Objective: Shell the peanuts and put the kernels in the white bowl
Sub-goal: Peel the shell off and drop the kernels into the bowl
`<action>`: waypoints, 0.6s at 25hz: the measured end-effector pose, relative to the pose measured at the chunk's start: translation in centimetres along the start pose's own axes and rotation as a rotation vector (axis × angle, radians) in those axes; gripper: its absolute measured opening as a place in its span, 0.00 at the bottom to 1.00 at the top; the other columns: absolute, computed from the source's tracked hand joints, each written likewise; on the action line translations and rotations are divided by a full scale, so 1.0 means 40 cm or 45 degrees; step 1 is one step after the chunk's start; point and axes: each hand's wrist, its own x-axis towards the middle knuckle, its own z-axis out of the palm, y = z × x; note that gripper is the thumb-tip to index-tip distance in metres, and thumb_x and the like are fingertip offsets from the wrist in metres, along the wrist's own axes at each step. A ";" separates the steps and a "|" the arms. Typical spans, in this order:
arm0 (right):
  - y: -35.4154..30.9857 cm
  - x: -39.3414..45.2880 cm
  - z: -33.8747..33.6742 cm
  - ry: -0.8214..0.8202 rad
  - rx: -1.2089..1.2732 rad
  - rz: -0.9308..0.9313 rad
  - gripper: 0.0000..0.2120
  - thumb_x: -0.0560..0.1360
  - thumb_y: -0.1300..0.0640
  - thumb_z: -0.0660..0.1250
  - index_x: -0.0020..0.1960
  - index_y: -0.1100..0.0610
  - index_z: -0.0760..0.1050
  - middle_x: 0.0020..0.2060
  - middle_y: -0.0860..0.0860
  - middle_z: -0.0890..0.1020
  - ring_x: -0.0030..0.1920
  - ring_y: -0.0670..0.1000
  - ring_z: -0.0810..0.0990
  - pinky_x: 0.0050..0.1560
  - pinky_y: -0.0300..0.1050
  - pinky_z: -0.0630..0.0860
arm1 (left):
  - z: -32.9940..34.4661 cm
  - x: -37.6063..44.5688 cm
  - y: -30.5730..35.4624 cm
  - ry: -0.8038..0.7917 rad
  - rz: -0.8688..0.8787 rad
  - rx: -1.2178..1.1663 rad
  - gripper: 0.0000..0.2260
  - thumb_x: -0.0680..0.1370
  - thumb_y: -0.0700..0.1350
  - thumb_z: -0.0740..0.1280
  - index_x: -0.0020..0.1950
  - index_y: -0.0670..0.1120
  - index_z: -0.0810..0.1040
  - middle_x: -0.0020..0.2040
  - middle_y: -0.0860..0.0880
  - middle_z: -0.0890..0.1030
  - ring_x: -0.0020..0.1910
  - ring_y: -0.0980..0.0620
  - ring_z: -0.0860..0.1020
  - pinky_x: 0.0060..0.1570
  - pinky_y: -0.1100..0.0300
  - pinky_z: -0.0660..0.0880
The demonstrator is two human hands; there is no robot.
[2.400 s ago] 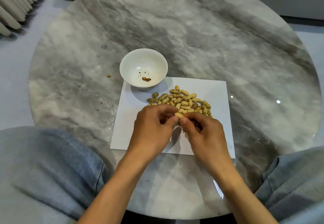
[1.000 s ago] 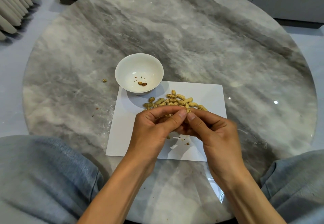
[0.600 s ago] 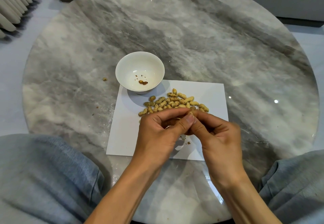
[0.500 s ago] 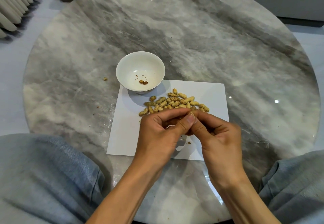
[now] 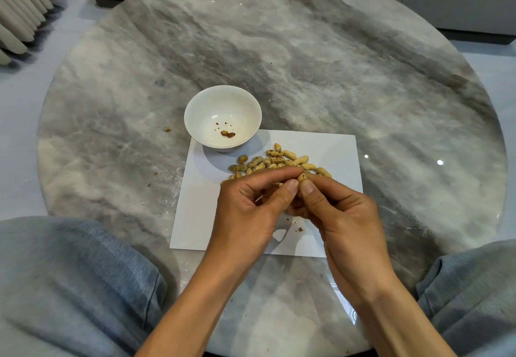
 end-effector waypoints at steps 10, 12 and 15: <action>0.001 -0.004 0.003 -0.046 -0.039 -0.033 0.10 0.75 0.59 0.70 0.53 0.61 0.85 0.46 0.57 0.87 0.51 0.58 0.86 0.53 0.47 0.81 | 0.012 -0.007 -0.009 -0.095 -0.221 -0.232 0.18 0.69 0.47 0.77 0.58 0.46 0.83 0.50 0.47 0.87 0.52 0.51 0.84 0.48 0.62 0.79; -0.002 -0.008 0.011 -0.028 -0.101 -0.099 0.08 0.75 0.62 0.70 0.52 0.61 0.85 0.45 0.55 0.88 0.49 0.53 0.86 0.49 0.40 0.80 | 0.017 -0.009 -0.019 -0.123 -0.220 -0.225 0.17 0.69 0.47 0.74 0.56 0.42 0.84 0.50 0.44 0.86 0.52 0.47 0.85 0.51 0.57 0.80; -0.004 -0.014 0.014 -0.017 -0.144 -0.151 0.08 0.76 0.64 0.69 0.52 0.60 0.85 0.45 0.52 0.88 0.49 0.51 0.86 0.48 0.39 0.80 | 0.024 -0.015 -0.018 -0.091 -0.175 -0.247 0.16 0.69 0.47 0.72 0.54 0.41 0.85 0.49 0.44 0.86 0.51 0.47 0.85 0.50 0.58 0.80</action>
